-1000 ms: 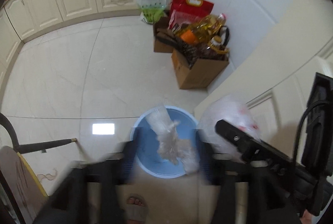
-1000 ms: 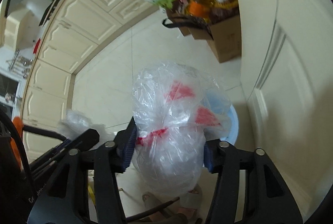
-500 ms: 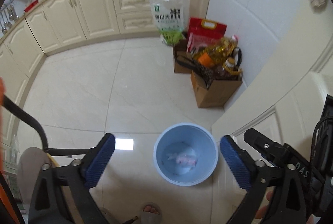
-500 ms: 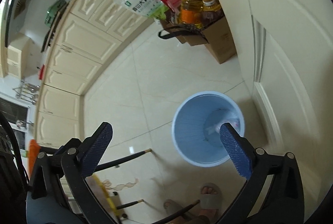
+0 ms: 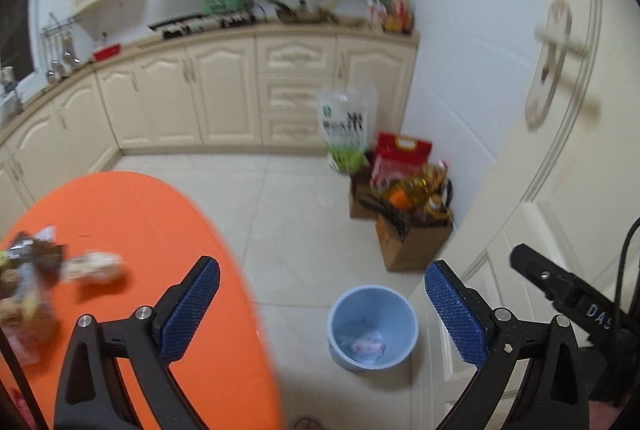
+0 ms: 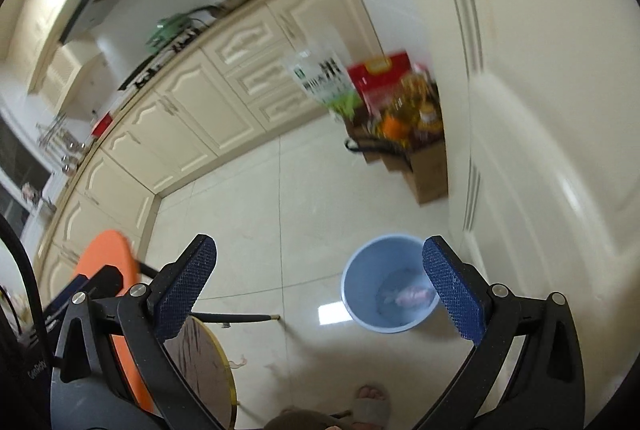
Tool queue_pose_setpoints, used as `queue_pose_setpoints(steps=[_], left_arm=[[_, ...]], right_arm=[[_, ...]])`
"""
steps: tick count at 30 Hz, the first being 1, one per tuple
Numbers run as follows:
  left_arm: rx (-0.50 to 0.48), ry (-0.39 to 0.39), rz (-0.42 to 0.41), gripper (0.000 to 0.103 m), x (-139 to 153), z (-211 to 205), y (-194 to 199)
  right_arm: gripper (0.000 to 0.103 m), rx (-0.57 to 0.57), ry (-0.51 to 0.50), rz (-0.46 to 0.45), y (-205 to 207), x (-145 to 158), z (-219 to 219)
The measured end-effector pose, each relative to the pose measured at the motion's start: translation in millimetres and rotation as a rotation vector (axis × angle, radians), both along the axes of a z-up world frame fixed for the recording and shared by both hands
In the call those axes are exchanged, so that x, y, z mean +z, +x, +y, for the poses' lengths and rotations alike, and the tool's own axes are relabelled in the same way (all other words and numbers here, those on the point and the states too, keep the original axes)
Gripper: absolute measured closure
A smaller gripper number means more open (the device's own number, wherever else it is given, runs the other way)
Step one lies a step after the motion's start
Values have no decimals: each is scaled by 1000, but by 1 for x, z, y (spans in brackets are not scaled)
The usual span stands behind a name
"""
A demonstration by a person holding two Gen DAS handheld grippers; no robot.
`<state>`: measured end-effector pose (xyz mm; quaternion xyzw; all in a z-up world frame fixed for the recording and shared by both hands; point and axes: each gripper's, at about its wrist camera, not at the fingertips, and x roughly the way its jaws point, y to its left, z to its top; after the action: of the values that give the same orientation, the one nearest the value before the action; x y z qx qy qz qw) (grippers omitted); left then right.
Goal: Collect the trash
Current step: 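Move both open tools back toward the orange table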
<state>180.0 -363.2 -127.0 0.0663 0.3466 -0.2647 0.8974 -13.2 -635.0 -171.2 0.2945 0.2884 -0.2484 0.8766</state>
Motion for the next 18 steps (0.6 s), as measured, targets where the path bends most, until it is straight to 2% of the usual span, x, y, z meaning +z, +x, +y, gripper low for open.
queue_pose_setpoints(steps=[3,8,18], left_arm=[[44,-45,-49,1,20,66,-27],[129,-95,-117,1,38,170,-75],[291,-166,-231,1,40,313,-182]], right_arm=[[0,36,-83,-21,-5,36,45],[0,127,-190,-67,-4,86,125],[0,306,-345,-133,4,137,269]])
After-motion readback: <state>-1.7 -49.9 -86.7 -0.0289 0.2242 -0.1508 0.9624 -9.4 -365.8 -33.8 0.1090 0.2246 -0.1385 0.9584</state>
